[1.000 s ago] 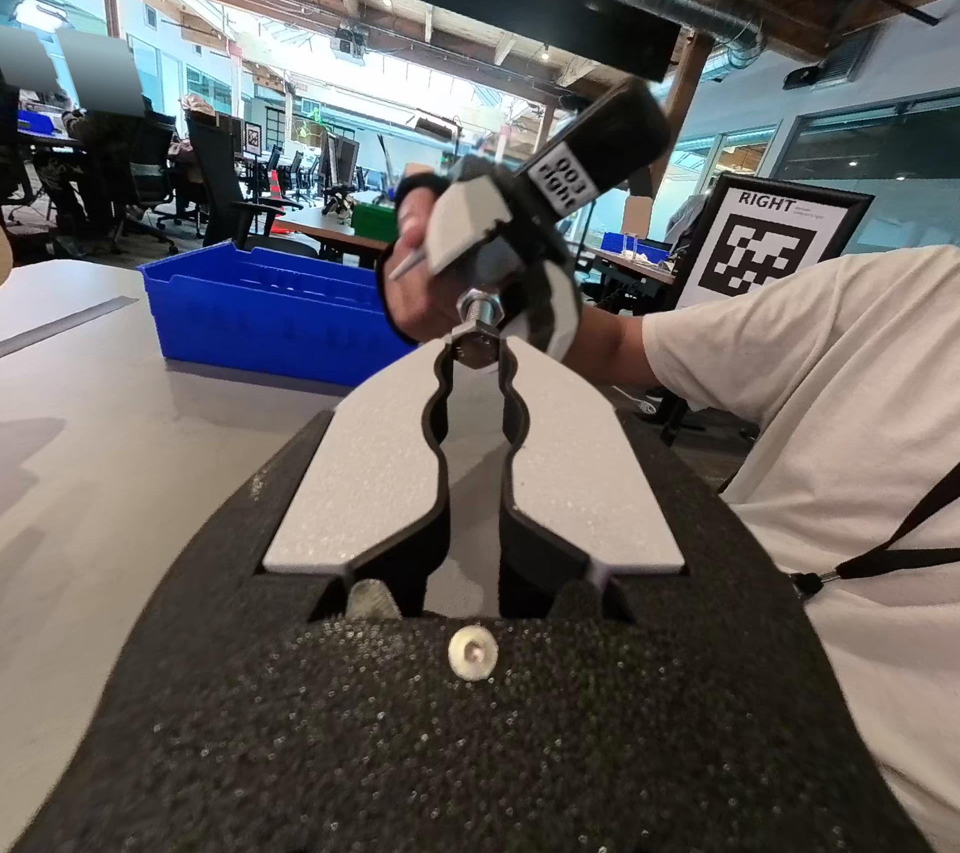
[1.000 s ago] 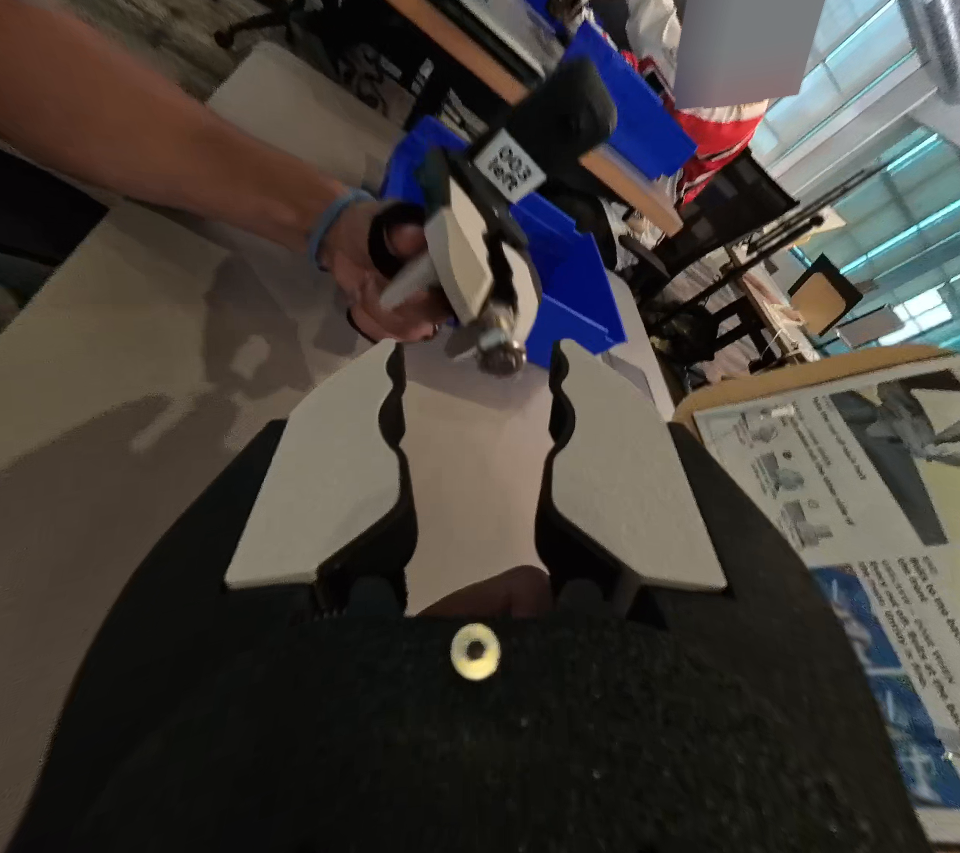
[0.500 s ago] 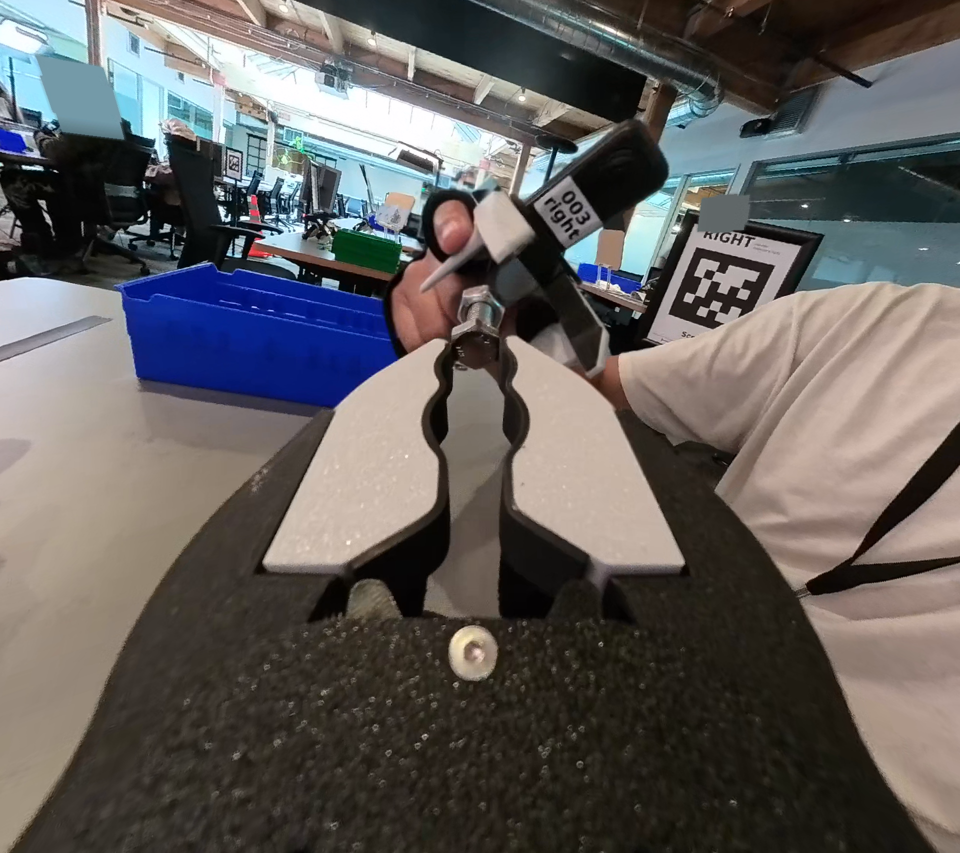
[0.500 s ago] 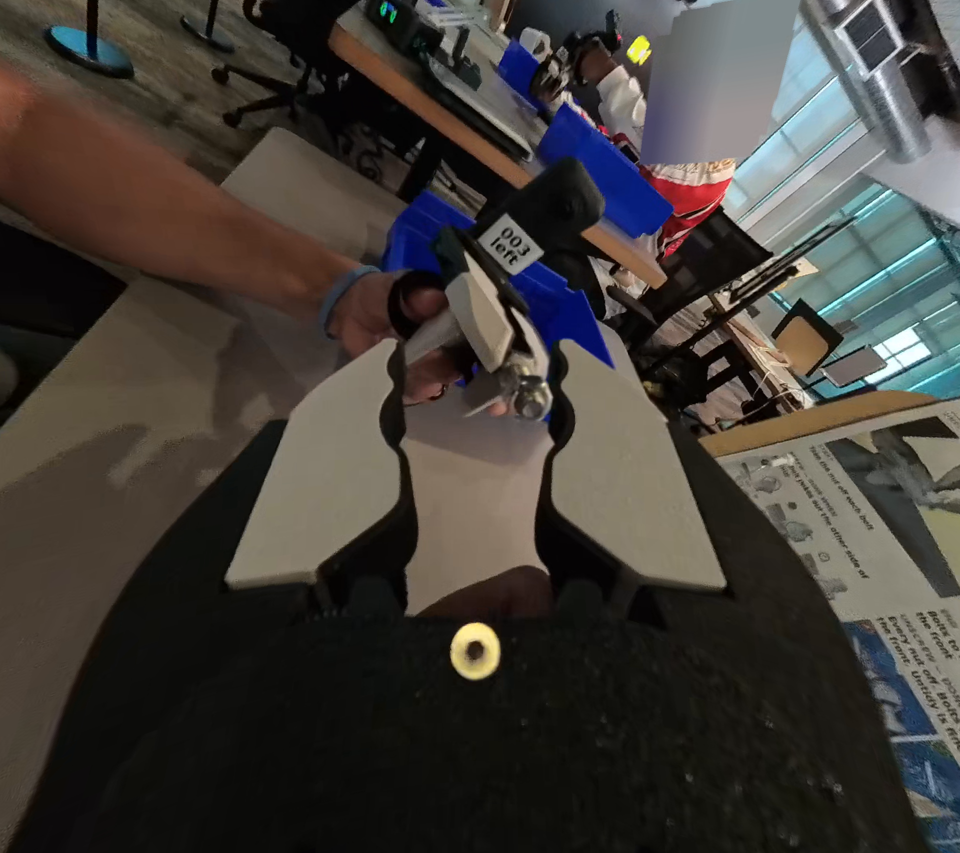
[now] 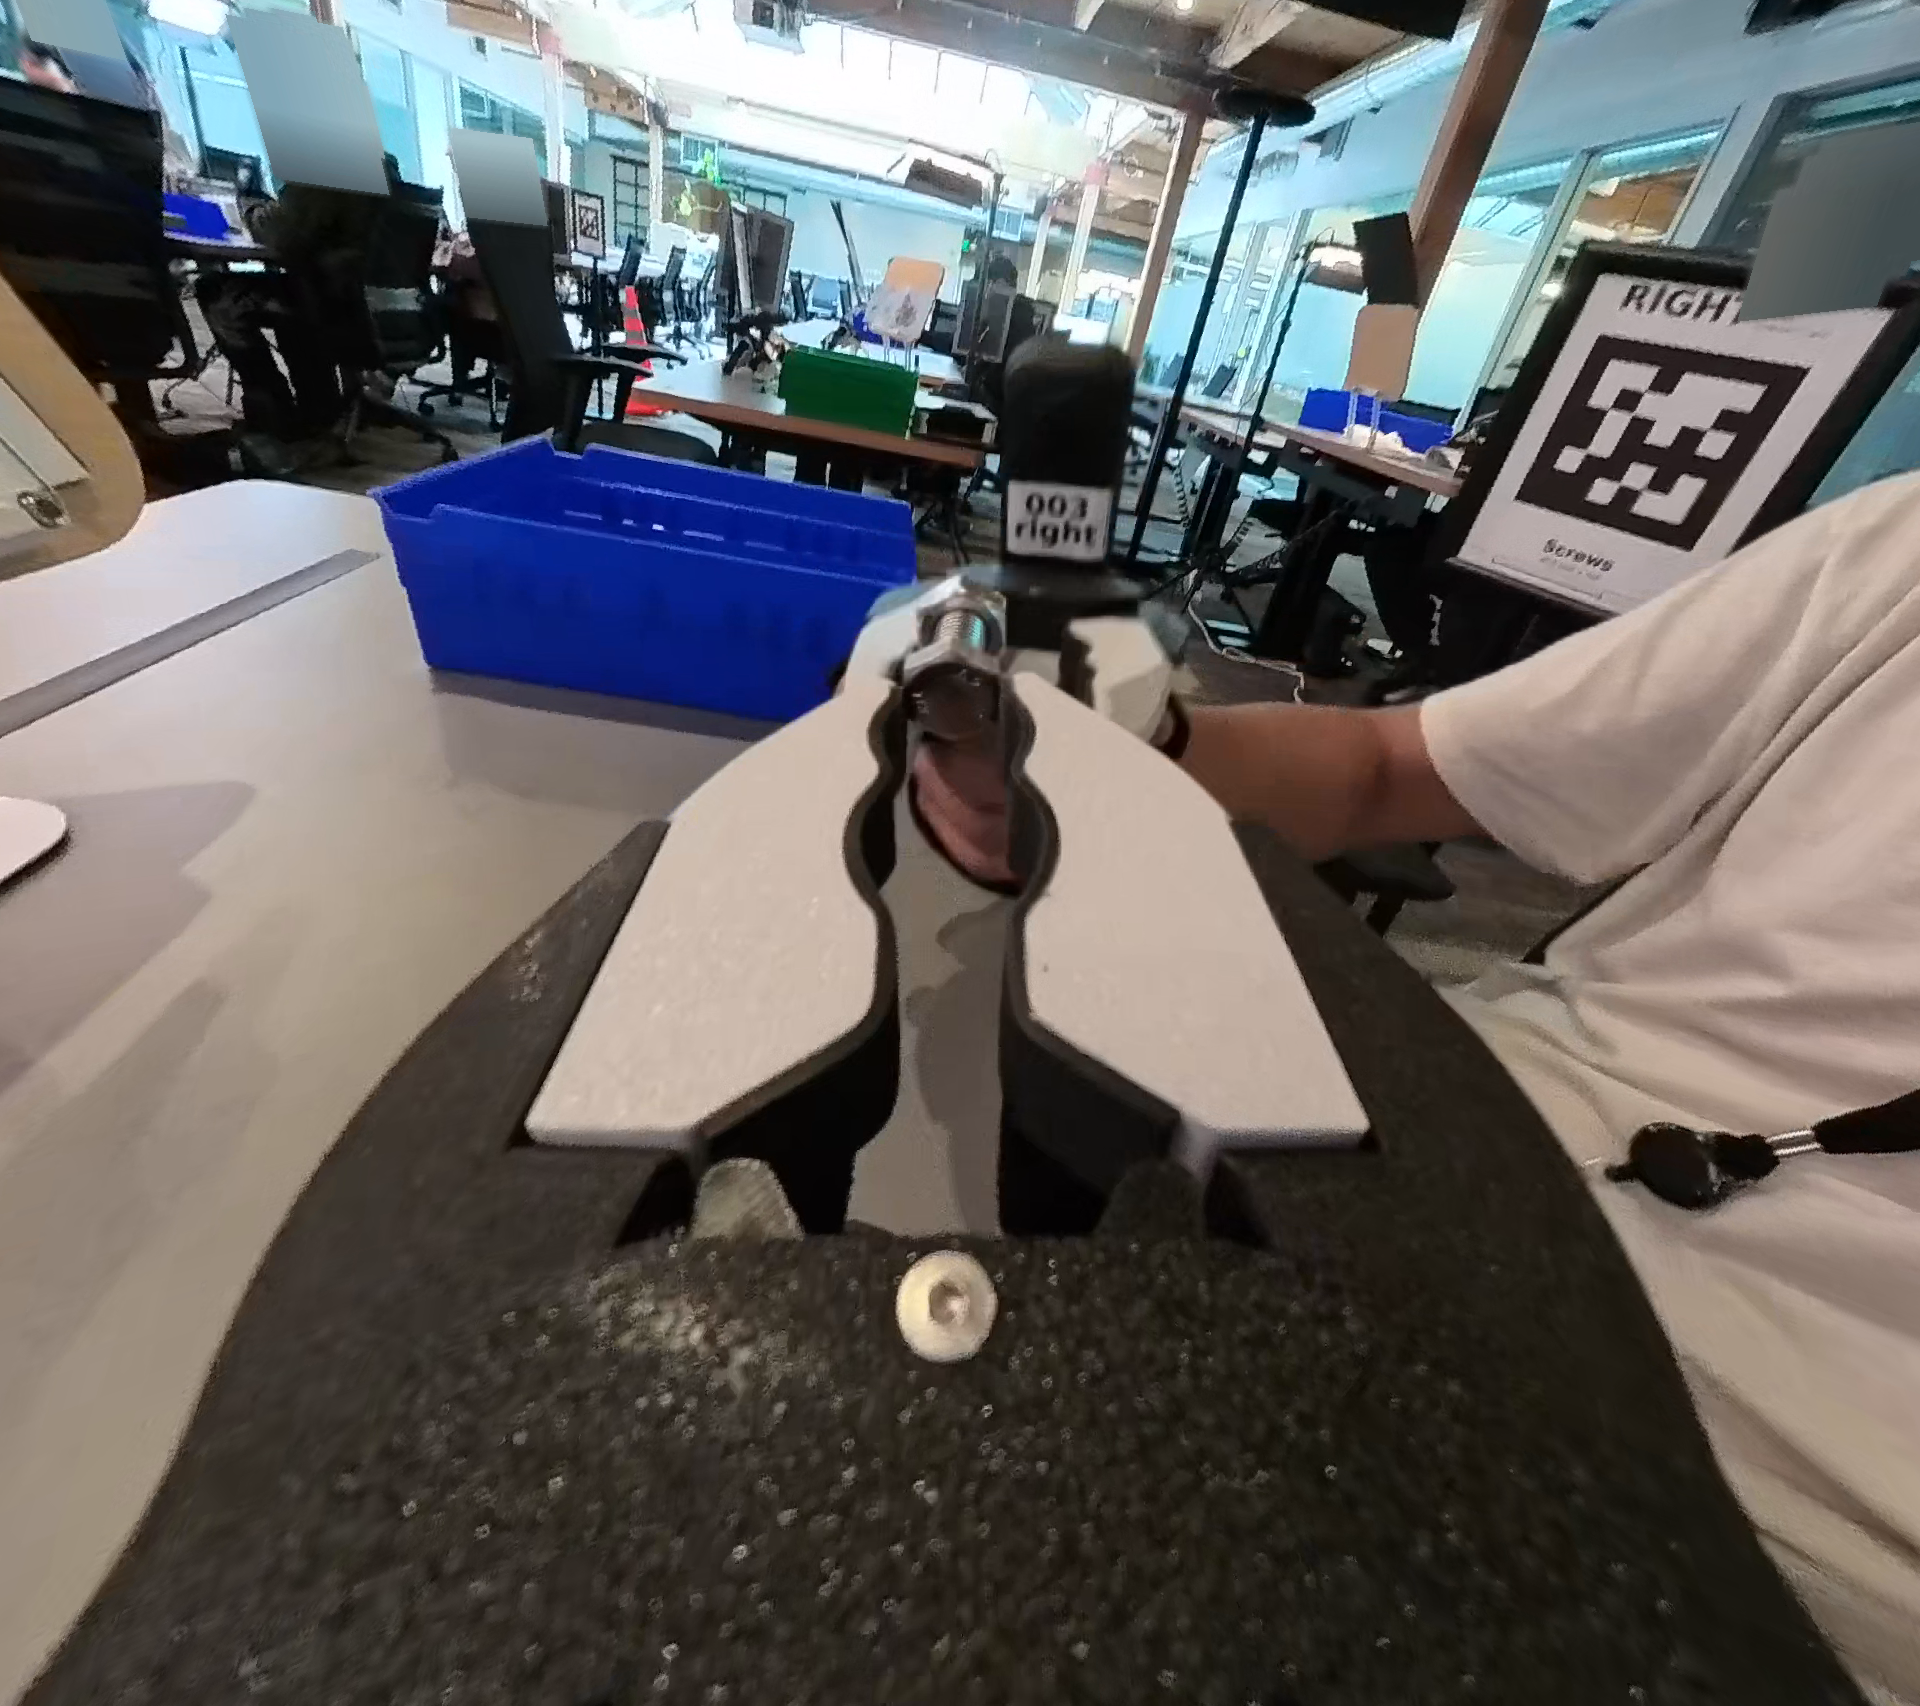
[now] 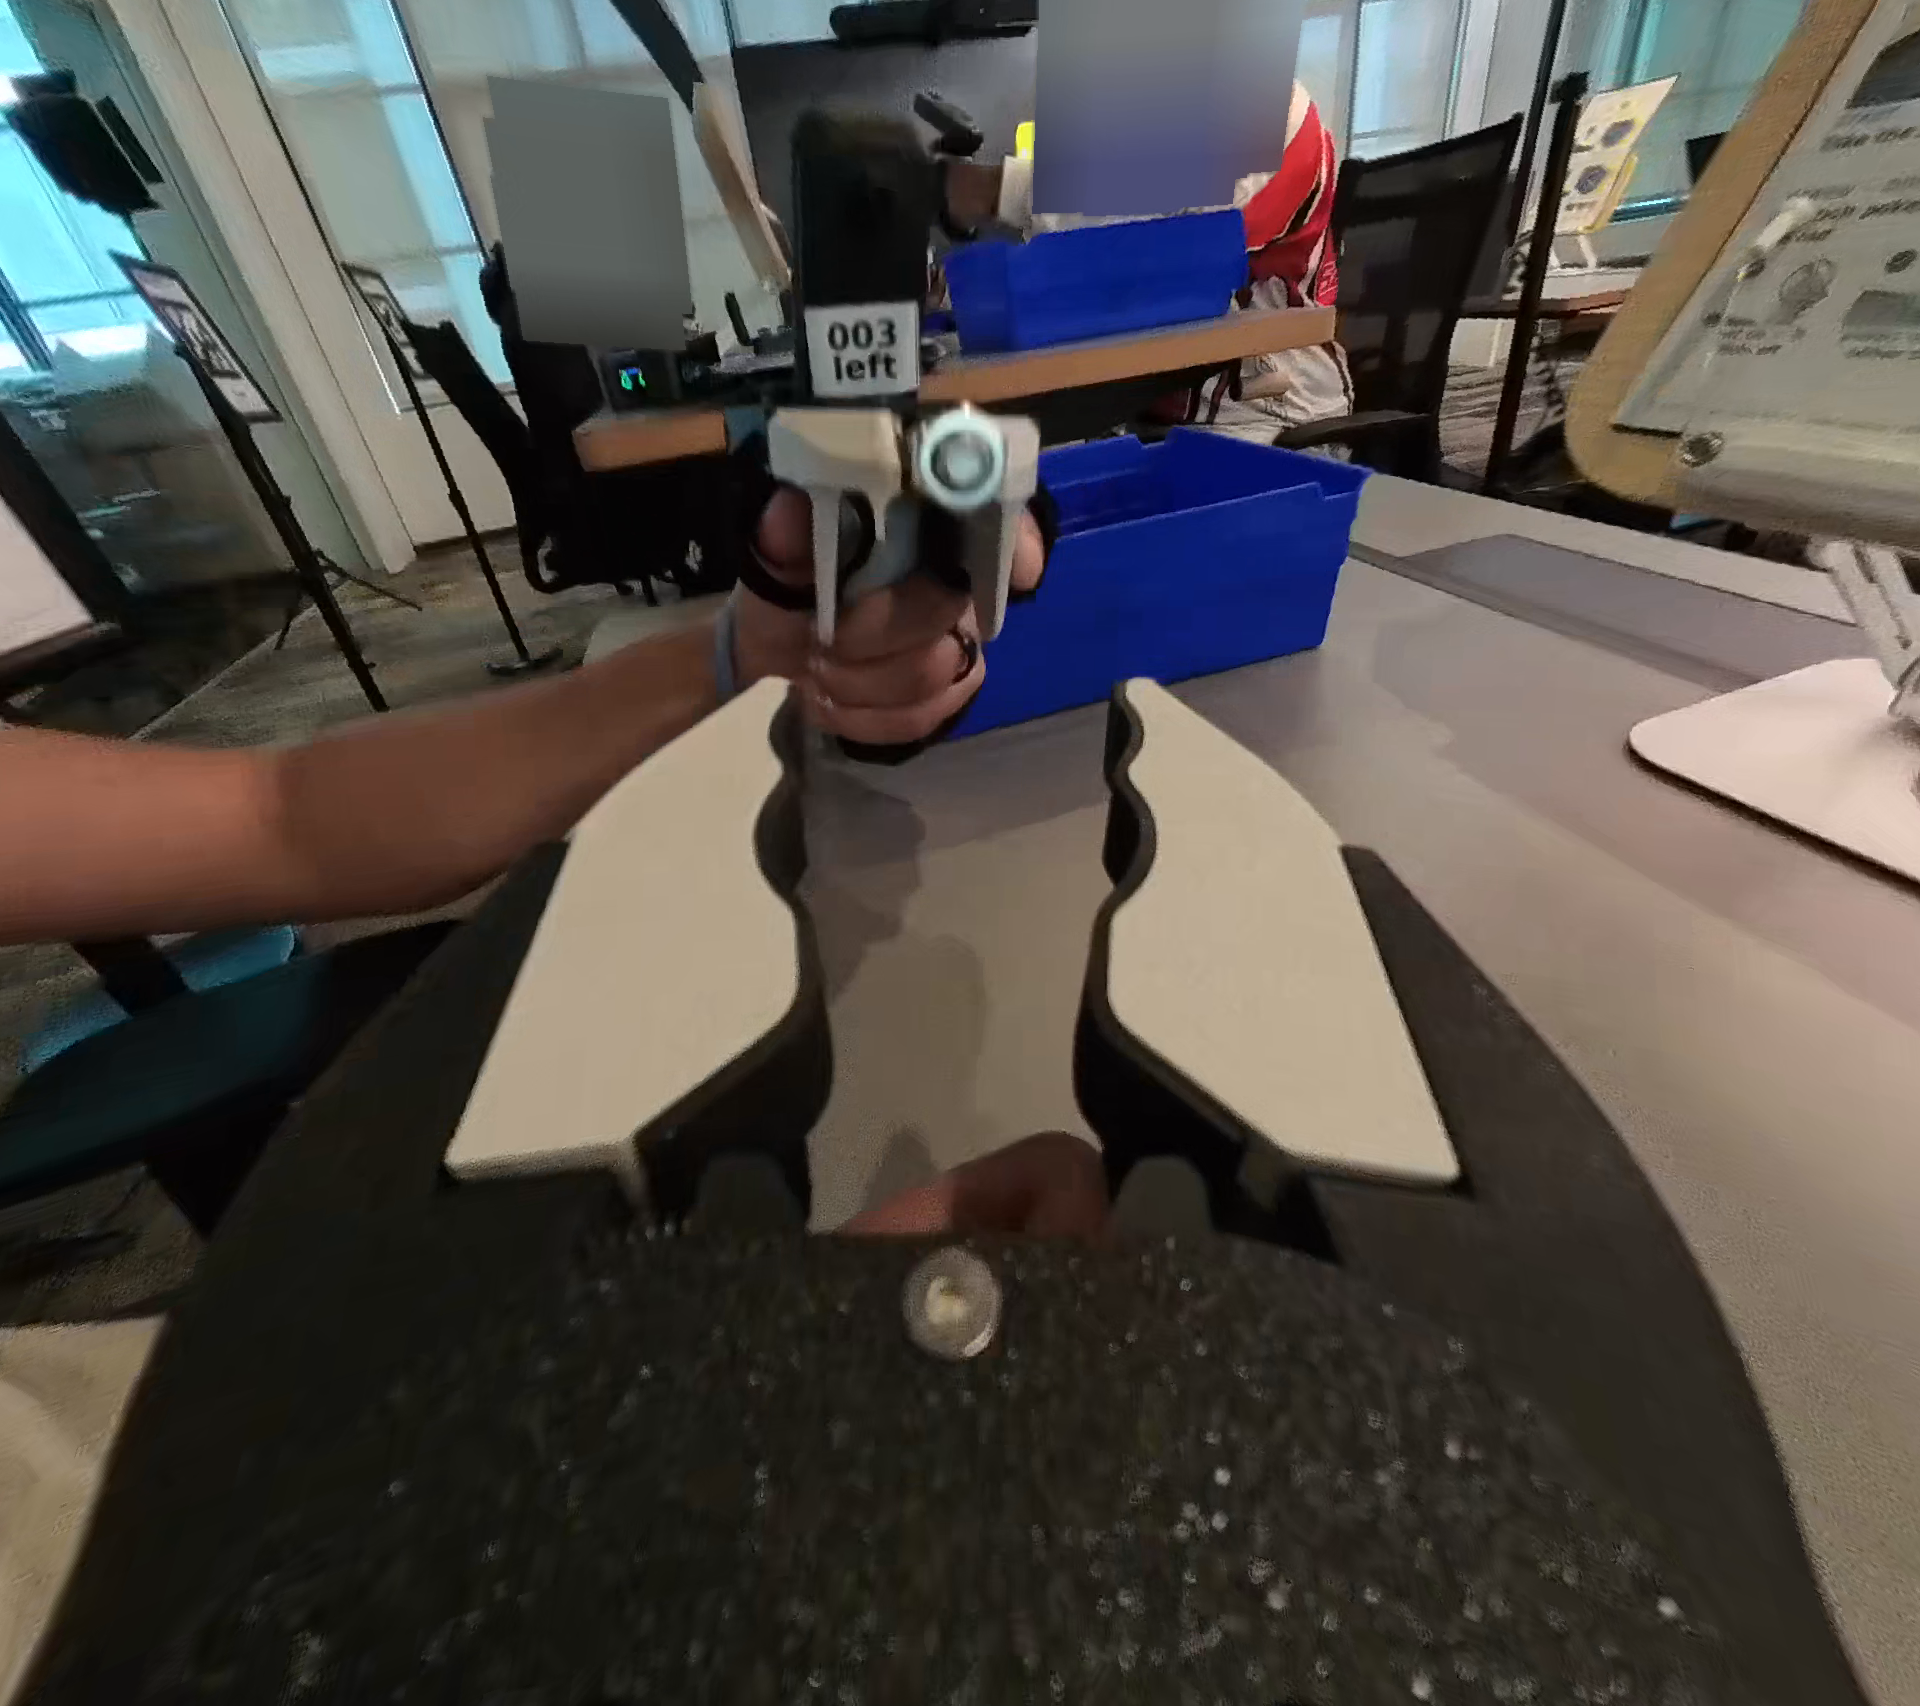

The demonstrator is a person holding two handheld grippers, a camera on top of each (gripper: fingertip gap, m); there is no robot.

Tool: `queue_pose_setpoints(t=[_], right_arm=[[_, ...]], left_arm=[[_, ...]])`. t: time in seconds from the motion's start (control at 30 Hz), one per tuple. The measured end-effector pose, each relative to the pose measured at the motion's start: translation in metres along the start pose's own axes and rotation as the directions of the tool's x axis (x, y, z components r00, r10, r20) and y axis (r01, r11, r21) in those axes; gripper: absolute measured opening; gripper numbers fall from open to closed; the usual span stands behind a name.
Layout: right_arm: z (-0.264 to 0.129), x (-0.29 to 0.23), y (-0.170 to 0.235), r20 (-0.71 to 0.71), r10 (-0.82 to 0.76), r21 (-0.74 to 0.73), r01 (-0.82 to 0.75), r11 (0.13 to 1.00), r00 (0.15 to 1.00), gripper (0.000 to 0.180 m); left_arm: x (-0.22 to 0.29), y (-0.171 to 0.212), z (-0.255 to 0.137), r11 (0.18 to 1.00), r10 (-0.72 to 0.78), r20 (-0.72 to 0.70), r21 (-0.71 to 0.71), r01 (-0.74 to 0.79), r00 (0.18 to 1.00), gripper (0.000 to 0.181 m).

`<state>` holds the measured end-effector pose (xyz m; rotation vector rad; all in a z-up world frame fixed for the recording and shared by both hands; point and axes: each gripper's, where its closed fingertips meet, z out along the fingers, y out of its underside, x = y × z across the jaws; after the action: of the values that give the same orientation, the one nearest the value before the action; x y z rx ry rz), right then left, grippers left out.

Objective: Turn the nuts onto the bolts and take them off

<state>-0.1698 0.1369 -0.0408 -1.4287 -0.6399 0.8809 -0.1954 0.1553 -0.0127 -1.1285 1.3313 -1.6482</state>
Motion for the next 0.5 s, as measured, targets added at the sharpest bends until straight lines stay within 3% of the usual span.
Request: queue_pose_setpoints(t=[0.17, 0.43, 0.47, 0.5], right_arm=[[-0.017, 0.013, -0.004, -0.026, 0.05, 0.035, -0.049, 0.998, 0.998, 0.053], [-0.005, -0.002, 0.005, -0.018, -0.088, -0.013, 0.088, 0.996, 0.996, 0.056], [-0.003, -0.003, 0.008, -0.015, -0.099, -0.027, 0.099, 0.995, 0.995, 0.053], [-0.002, -0.004, 0.01, -0.007, -0.112, -0.041, 0.111, 0.993, 0.994, 0.033]], left_arm=[[-0.001, 0.012, 0.009, 0.999, 0.002, 0.006, -0.047, -0.002, 1.0, 0.016], [0.005, 0.032, 0.025, 0.992, -0.012, -0.022, -0.122, 0.01, 1.0, 0.016], [0.006, 0.036, 0.027, 0.991, -0.012, -0.025, -0.137, 0.008, 1.0, 0.016], [0.006, 0.038, 0.029, 0.989, -0.01, -0.026, -0.148, 0.006, 1.0, 0.016]])
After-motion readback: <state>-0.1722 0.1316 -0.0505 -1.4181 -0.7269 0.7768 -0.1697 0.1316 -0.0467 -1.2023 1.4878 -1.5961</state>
